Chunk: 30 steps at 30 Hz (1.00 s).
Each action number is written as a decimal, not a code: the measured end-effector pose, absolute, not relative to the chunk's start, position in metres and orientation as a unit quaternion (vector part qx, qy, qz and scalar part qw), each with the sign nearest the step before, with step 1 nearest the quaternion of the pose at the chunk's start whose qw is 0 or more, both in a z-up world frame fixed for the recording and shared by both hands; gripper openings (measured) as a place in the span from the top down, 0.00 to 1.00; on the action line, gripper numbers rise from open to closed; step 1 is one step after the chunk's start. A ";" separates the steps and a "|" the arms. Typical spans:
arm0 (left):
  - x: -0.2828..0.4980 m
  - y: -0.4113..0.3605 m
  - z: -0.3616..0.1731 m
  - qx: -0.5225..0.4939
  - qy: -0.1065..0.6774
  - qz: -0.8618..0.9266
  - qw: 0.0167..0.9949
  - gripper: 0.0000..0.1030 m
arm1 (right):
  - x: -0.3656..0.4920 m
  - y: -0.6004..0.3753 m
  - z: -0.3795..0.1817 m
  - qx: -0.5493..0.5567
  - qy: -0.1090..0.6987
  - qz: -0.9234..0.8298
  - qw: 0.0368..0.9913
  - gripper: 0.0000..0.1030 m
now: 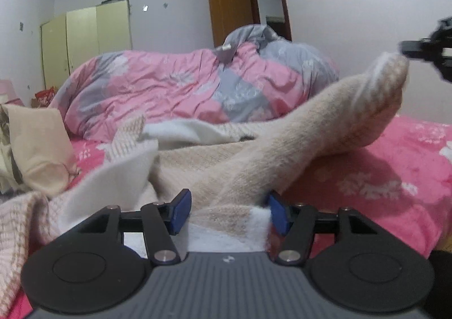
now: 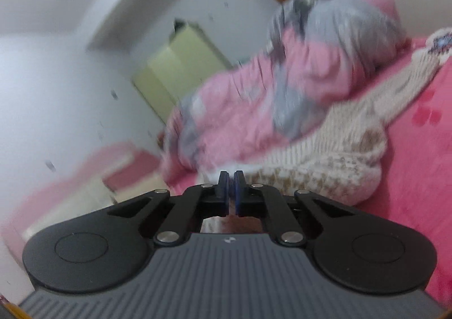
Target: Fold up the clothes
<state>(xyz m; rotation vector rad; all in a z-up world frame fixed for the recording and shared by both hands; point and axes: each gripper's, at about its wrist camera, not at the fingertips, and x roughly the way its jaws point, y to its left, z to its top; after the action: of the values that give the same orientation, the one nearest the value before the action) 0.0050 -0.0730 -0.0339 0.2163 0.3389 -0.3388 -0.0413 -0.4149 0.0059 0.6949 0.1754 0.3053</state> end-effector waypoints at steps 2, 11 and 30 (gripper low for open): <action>0.007 -0.070 -0.035 0.104 0.174 -0.166 0.965 0.41 | -0.067 -0.432 0.012 0.346 0.057 0.140 0.926 1.00; -0.012 -0.064 -0.031 0.091 0.205 -0.191 0.956 0.34 | -0.113 -0.463 -0.043 0.360 0.171 0.016 0.917 0.97; -0.028 -0.055 -0.065 0.031 0.253 -0.107 0.961 0.31 | -0.050 -0.313 -0.062 0.269 0.286 0.174 0.903 0.55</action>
<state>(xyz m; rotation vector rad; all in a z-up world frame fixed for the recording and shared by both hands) -0.0283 -0.0553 -0.0652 0.0635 0.5134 -0.2164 -0.0498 -0.3129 -0.0619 0.5571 0.5912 0.3587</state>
